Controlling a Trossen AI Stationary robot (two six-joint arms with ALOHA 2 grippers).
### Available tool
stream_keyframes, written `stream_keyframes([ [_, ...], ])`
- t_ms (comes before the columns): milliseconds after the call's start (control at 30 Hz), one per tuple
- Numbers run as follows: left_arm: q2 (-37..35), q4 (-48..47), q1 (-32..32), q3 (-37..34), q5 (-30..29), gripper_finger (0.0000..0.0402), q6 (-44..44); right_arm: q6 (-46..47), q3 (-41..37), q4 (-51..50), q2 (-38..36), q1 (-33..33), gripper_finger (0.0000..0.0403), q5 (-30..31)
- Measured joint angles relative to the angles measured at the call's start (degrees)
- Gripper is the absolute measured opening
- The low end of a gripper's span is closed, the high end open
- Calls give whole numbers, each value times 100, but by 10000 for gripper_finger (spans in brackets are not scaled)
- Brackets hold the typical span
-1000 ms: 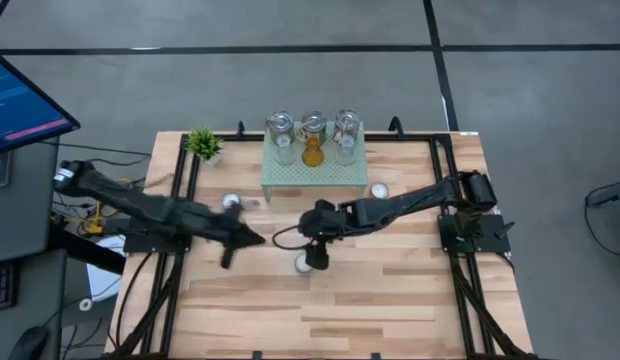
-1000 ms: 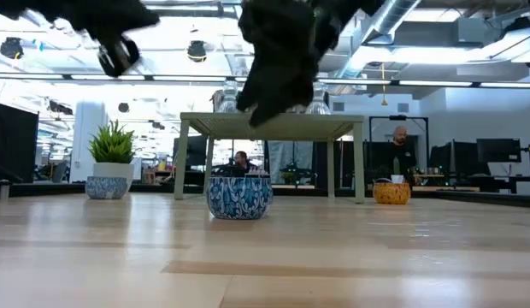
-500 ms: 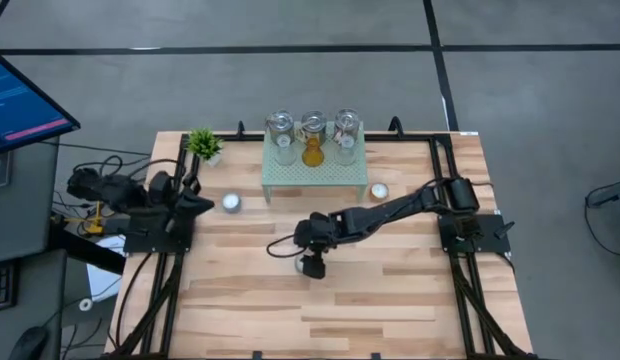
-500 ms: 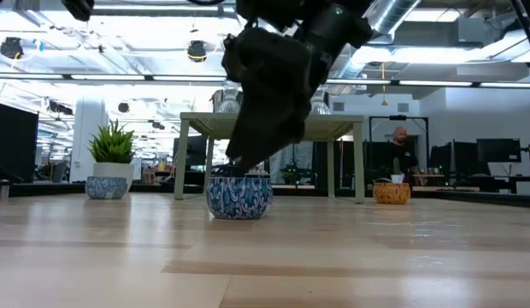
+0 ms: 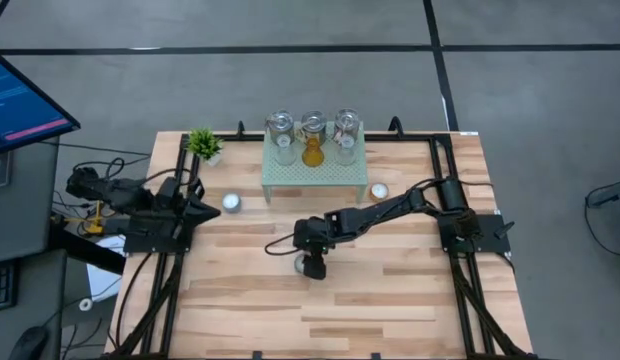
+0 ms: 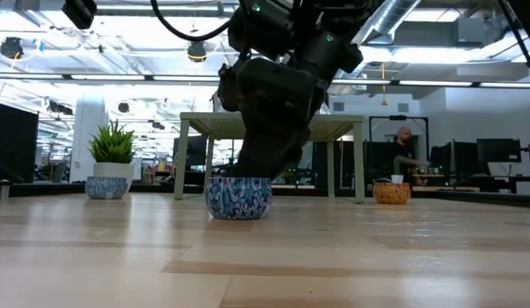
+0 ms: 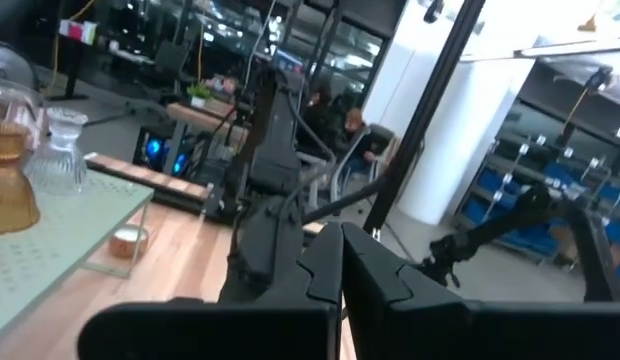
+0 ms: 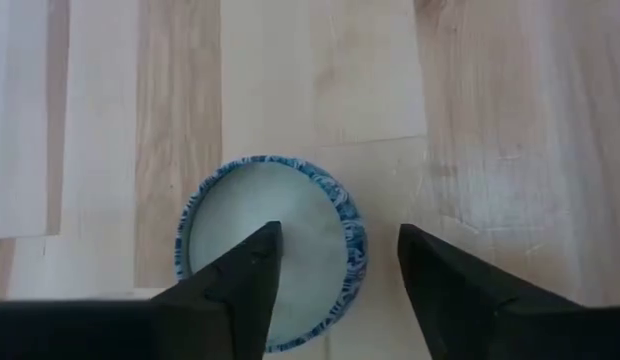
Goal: Pick & Place candle stick holders
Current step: Put the blue scented candle on the shelf
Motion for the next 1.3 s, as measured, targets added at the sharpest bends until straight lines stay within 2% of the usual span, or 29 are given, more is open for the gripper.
stream_keyframes([
  [200, -3, -255, 0, -9, 308, 2, 126, -25, -11, -66, -59, -27, 146, 31],
  [533, -1, -271, 0, -394, 289, 2, -198, -172, -21, -93, -59, -53, 8, -380],
  [1000, 23, -321, 0, -455, 276, 3, -224, -30, 3, -169, -59, -46, 1, -379],
  [1300, 63, -354, 0, -457, 392, 3, -147, -175, 585, -627, -506, -86, 0, -205],
])
